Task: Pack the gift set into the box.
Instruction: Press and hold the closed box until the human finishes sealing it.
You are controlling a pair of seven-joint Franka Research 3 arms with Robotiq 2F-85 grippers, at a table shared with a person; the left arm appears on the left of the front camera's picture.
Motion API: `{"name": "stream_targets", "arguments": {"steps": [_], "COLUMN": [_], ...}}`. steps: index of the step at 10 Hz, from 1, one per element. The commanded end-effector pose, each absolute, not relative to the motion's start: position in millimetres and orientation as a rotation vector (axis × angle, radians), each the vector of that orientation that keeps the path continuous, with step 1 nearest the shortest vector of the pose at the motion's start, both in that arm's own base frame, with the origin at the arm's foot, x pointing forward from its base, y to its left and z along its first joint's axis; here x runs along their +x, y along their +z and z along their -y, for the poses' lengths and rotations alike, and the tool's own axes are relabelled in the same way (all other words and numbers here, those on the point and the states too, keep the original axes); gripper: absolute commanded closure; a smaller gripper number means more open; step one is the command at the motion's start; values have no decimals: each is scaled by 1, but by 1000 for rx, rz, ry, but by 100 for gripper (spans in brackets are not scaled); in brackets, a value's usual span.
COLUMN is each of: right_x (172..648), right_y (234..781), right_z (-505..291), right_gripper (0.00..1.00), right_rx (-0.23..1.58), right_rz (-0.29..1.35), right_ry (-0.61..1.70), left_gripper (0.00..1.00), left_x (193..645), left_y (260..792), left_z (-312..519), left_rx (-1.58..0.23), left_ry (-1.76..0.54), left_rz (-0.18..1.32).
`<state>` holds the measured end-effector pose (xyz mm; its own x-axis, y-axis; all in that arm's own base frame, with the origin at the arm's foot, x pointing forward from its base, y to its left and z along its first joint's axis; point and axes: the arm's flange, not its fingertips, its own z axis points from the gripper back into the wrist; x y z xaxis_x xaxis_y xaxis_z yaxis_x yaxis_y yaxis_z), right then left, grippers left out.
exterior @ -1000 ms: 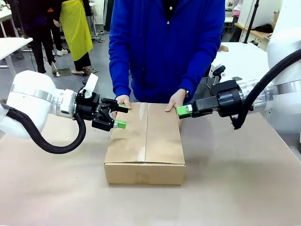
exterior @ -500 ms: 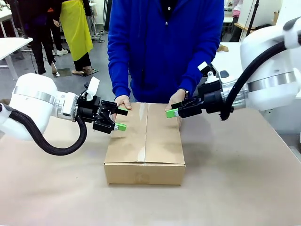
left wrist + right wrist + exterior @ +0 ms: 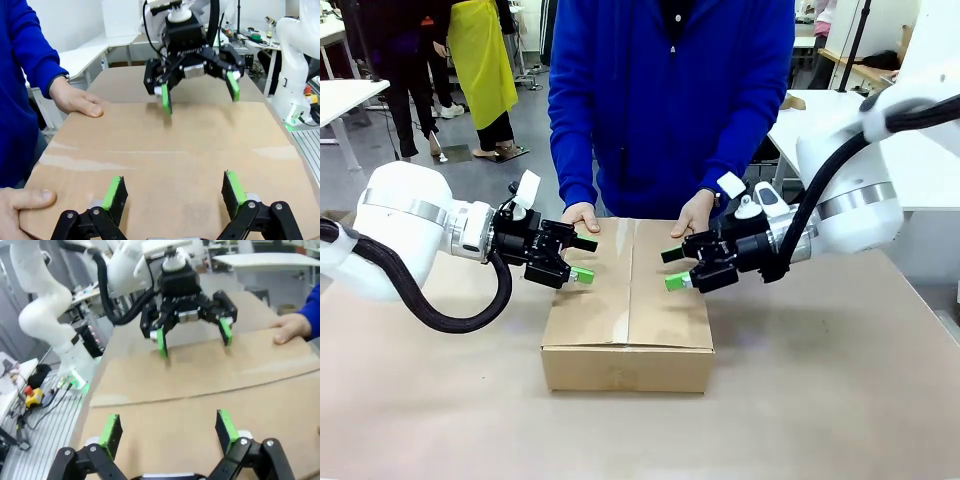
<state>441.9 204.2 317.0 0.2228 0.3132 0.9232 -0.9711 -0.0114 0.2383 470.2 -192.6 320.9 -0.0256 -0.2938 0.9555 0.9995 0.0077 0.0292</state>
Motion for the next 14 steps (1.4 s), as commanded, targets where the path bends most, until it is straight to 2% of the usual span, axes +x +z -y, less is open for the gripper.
{"name": "stream_targets", "arguments": {"steps": [1,6,8,13,14], "right_x": [455,461,463,463,463], "right_y": [320,307,302,295,307], "right_z": [-213,-232,-233,-218,-224], "right_gripper": [0,0,0,0,0], "right_rx": [1020,748,776,942,860], "right_rz": [798,949,915,806,883], "right_ry": [1249,1236,1252,1197,1224], "left_gripper": [0,0,0,0,0], "left_x": [476,481,484,491,492], "left_y": [323,310,310,306,308], "left_z": [201,206,209,214,211], "left_rx": [-965,-994,-990,-853,-821], "left_ry": [-1338,-1329,-1329,-1359,-1341], "left_rz": [992,871,869,861,889]}}
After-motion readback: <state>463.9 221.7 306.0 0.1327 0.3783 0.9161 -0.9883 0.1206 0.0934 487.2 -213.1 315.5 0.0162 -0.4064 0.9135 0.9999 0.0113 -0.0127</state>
